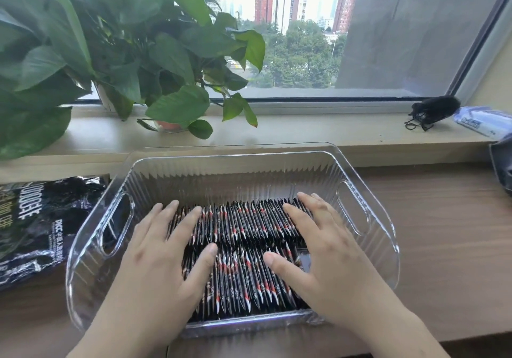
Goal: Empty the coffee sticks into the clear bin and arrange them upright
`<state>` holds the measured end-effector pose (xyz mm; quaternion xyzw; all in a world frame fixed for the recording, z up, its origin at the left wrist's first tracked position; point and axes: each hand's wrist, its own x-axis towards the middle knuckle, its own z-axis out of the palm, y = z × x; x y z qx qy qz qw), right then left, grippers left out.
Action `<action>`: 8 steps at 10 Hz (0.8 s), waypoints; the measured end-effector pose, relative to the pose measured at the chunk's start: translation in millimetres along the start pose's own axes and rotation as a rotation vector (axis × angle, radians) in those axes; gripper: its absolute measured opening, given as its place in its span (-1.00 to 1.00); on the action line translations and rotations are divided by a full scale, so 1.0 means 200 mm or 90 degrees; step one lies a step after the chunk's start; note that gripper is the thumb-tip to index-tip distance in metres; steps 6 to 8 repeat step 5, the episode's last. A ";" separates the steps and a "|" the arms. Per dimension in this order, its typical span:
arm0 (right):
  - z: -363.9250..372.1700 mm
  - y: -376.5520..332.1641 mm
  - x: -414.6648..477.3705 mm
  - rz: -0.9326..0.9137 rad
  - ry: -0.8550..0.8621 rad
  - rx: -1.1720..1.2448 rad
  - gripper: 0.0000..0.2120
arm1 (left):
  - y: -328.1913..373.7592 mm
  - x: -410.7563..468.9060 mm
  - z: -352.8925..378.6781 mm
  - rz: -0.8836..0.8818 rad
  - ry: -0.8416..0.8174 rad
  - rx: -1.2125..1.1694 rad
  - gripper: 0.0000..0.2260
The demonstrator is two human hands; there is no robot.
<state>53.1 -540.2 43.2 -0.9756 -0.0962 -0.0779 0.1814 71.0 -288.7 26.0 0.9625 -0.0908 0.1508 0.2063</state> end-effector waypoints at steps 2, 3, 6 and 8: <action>0.00 0.00 0.00 -0.005 0.018 0.025 -0.17 | 0.03 -0.01 -0.02 -0.024 0.040 0.010 -0.38; -0.01 -0.02 -0.01 -0.005 0.015 0.026 -0.19 | 0.03 -0.01 -0.02 -0.024 0.048 0.004 -0.37; -0.03 -0.04 -0.03 -0.007 0.049 0.045 -0.25 | 0.05 -0.02 -0.03 -0.002 0.039 0.030 -0.35; -0.03 -0.04 -0.03 -0.007 0.049 0.045 -0.25 | 0.05 -0.02 -0.03 -0.002 0.039 0.030 -0.35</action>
